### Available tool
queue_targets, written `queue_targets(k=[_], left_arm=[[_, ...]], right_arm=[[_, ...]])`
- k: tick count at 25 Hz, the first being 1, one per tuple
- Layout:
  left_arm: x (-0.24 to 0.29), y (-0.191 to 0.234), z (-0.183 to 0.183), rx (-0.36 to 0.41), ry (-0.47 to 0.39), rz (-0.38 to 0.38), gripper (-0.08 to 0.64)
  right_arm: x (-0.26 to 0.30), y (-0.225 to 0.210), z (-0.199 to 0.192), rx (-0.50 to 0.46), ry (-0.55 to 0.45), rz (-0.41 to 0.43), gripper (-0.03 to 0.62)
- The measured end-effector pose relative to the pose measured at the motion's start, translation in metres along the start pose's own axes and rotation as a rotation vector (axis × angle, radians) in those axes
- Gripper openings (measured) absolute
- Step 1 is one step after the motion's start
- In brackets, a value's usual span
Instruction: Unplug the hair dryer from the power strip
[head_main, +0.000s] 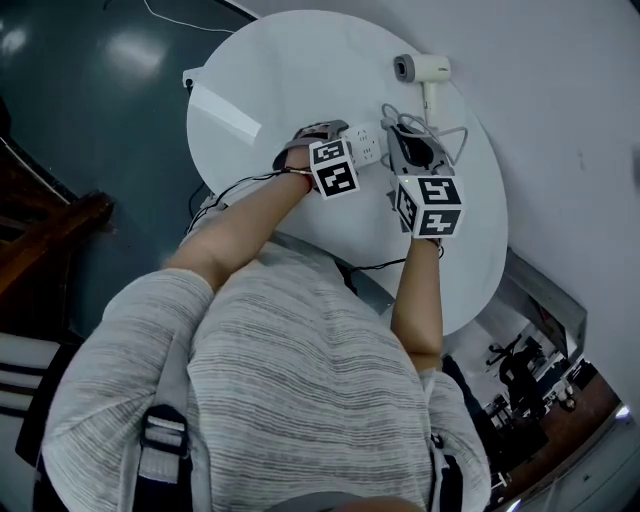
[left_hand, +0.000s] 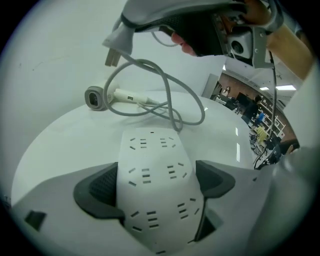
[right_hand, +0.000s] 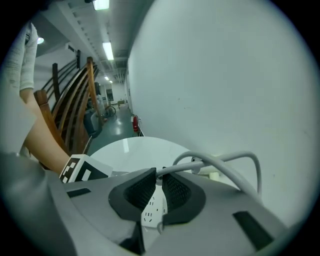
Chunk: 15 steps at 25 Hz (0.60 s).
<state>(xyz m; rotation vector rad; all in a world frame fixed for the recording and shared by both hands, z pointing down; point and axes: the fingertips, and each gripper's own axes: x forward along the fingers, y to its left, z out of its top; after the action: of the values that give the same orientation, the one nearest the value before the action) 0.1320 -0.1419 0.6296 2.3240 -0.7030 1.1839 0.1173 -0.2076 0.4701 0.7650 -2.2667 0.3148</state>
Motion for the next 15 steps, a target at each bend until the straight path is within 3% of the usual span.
queue_targets(k=[9, 15], left_arm=[[0.0, 0.002, 0.0, 0.005, 0.002, 0.004, 0.466], [0.0, 0.002, -0.003, 0.009, 0.007, -0.004, 0.466]], right_arm=[[-0.041, 0.006, 0.004, 0.071, -0.1, -0.034, 0.052], [-0.064, 0.013, -0.037, 0.17, -0.074, -0.053, 0.052]])
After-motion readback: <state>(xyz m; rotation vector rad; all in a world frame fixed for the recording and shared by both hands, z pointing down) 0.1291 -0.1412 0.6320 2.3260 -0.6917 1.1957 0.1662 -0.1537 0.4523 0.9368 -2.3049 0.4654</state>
